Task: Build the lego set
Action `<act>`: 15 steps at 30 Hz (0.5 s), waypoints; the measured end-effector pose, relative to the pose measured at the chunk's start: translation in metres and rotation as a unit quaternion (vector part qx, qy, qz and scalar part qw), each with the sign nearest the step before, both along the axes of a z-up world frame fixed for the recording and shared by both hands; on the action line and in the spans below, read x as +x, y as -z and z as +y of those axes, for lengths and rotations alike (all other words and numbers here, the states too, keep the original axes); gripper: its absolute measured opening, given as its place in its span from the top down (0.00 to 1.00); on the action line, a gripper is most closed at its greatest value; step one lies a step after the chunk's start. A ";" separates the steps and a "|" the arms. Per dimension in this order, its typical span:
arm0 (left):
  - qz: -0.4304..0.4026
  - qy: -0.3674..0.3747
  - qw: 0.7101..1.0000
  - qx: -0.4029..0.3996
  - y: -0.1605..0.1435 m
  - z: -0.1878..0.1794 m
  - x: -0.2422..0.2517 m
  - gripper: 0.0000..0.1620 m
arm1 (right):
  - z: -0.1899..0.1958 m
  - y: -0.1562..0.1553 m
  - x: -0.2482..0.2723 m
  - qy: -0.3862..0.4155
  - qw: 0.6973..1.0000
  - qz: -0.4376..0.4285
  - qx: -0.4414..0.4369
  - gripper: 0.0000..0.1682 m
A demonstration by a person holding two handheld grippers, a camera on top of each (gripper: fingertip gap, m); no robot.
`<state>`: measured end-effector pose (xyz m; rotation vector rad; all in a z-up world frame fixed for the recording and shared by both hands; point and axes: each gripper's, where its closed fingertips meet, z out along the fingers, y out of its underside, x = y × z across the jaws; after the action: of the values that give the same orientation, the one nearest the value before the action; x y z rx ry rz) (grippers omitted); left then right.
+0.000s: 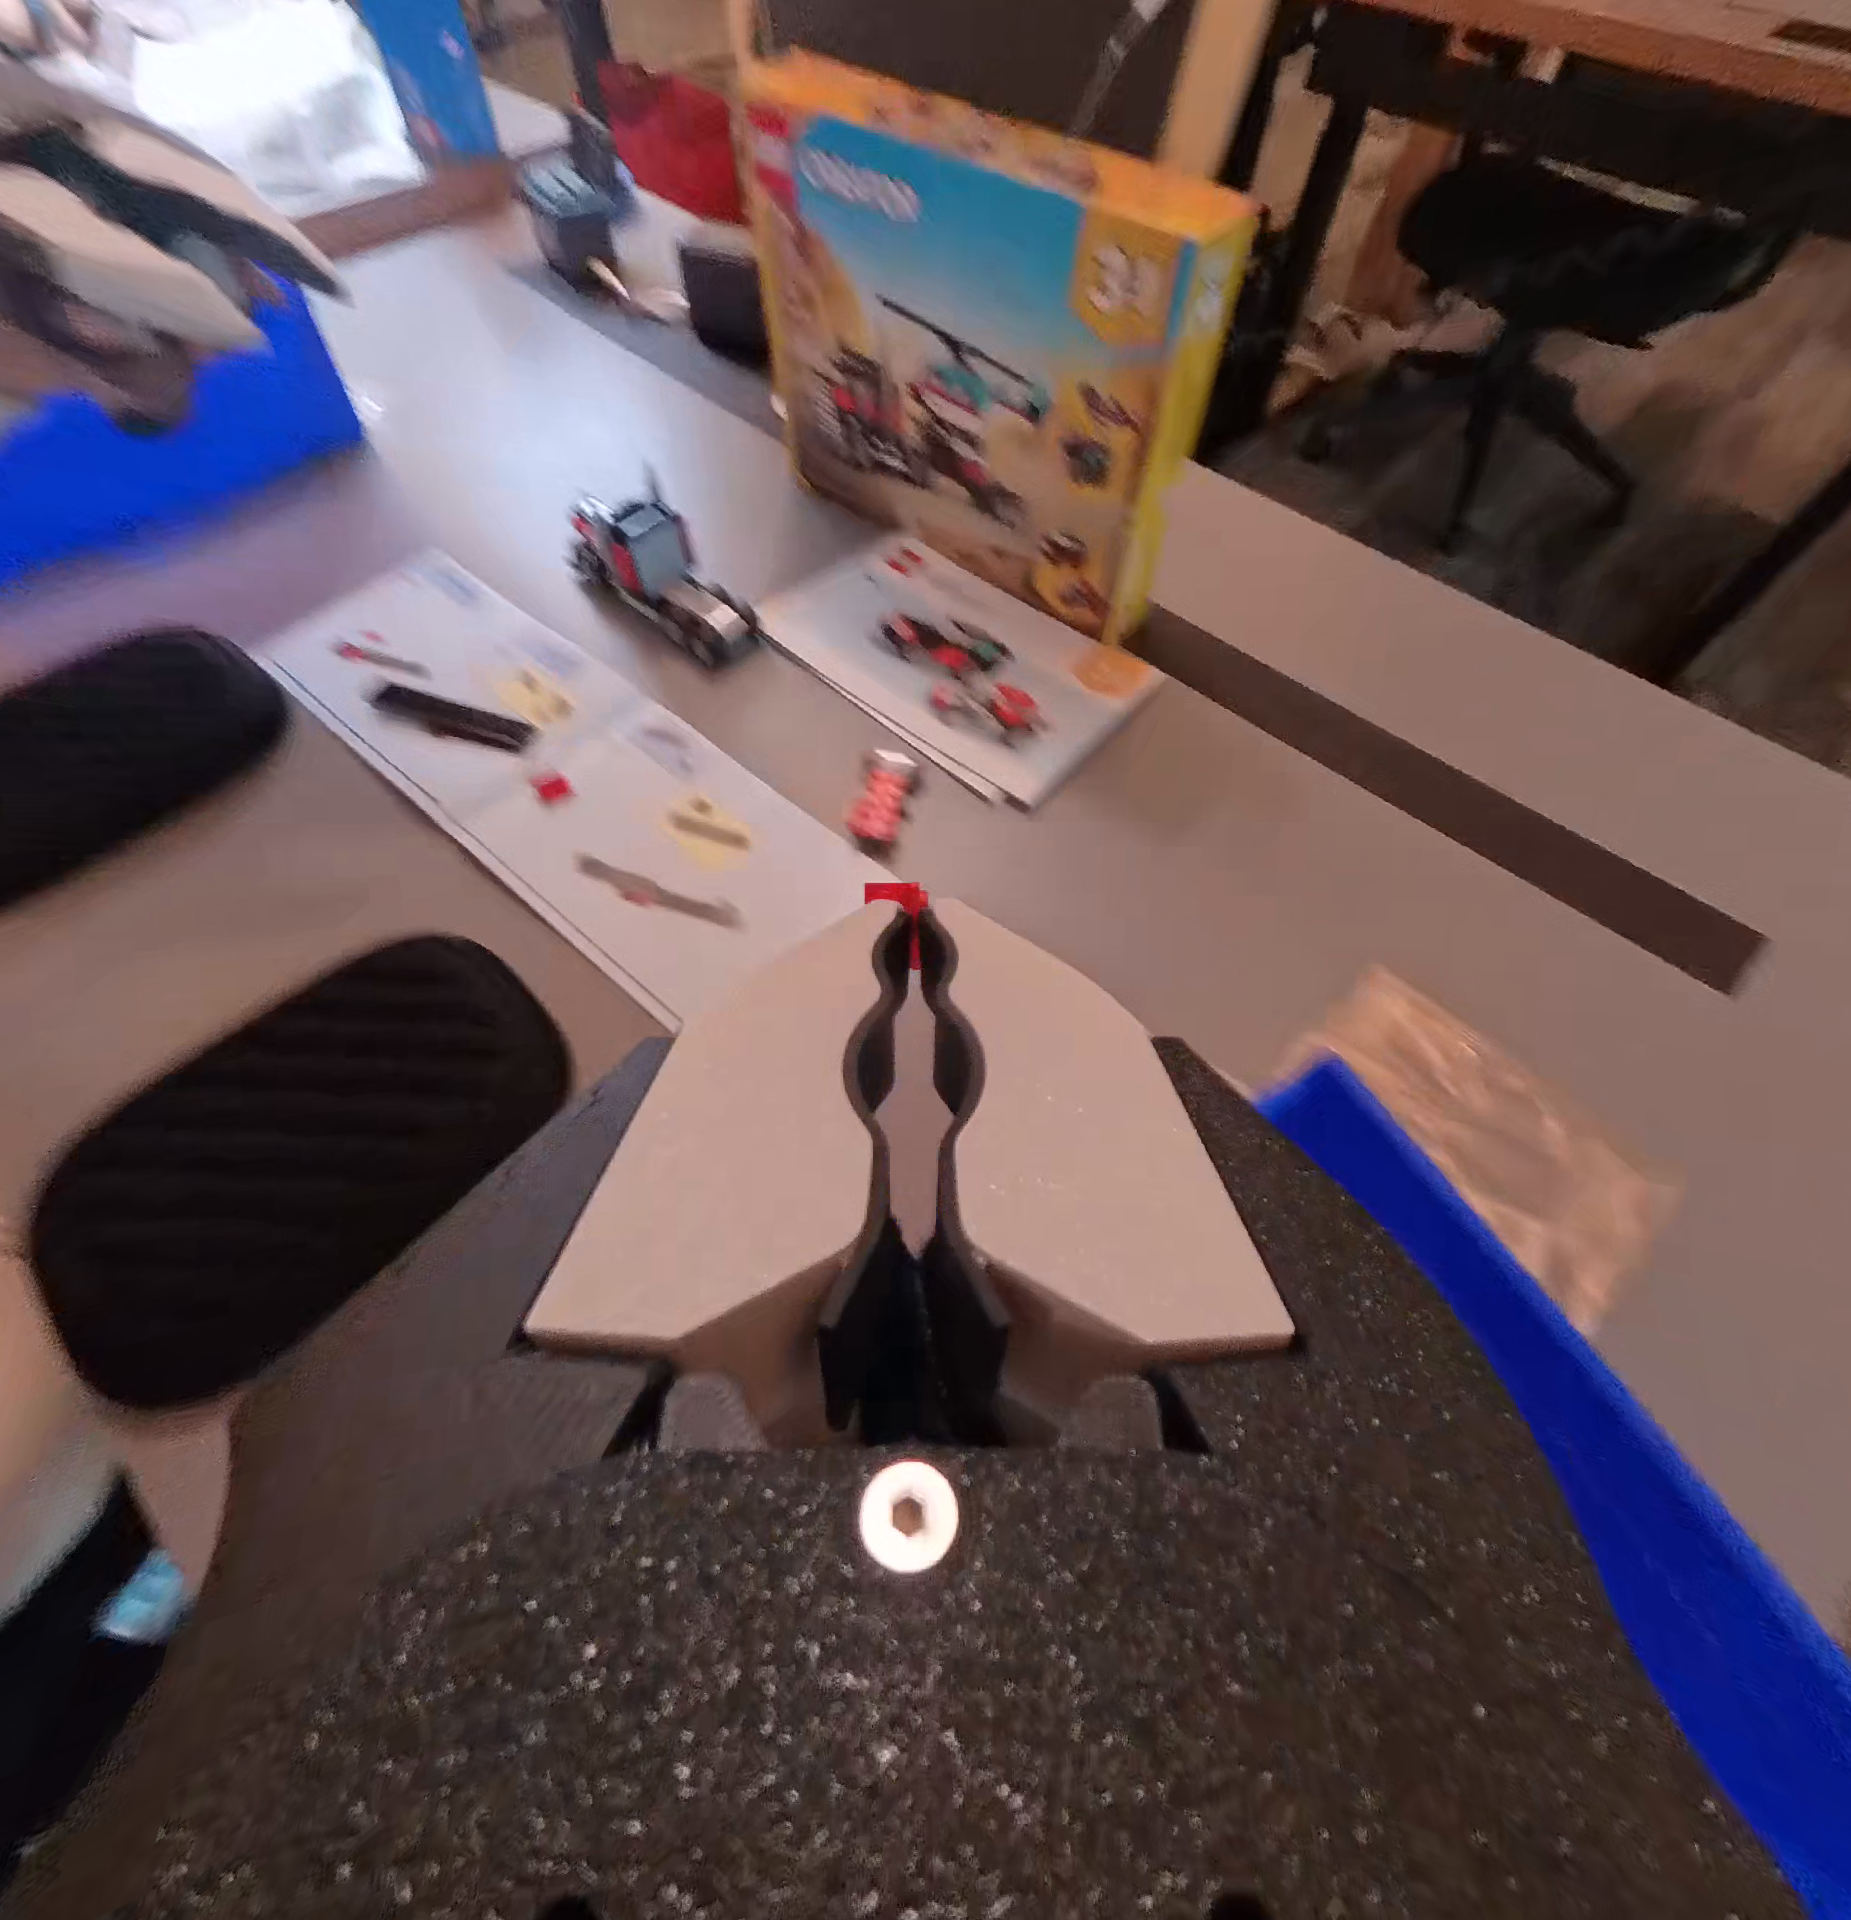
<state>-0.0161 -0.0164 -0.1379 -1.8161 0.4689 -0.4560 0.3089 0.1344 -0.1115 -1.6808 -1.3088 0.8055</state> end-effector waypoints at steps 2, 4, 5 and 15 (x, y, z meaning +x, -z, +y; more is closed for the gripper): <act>0.033 -0.005 0.999 0.007 0.003 0.007 -0.004 0.74 | -0.033 -0.013 -0.030 -0.019 1.000 0.022 -0.005 0.99; 0.062 -0.007 0.998 0.014 0.007 0.010 -0.007 0.74 | -0.064 -0.015 -0.064 -0.050 0.998 0.042 -0.005 0.99; 0.073 -0.004 0.997 0.015 0.011 0.010 -0.009 0.74 | -0.079 -0.012 -0.082 -0.069 0.997 0.046 -0.009 0.99; 0.074 -0.013 0.997 -0.026 0.081 0.013 -0.025 0.74 | -0.112 0.103 -0.235 -0.185 0.978 -0.035 -0.083 0.99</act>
<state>-0.0413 -0.0039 -0.2187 -1.9129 0.5380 -0.3197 0.0741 0.0228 -0.2144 -1.6263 -1.6739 1.1064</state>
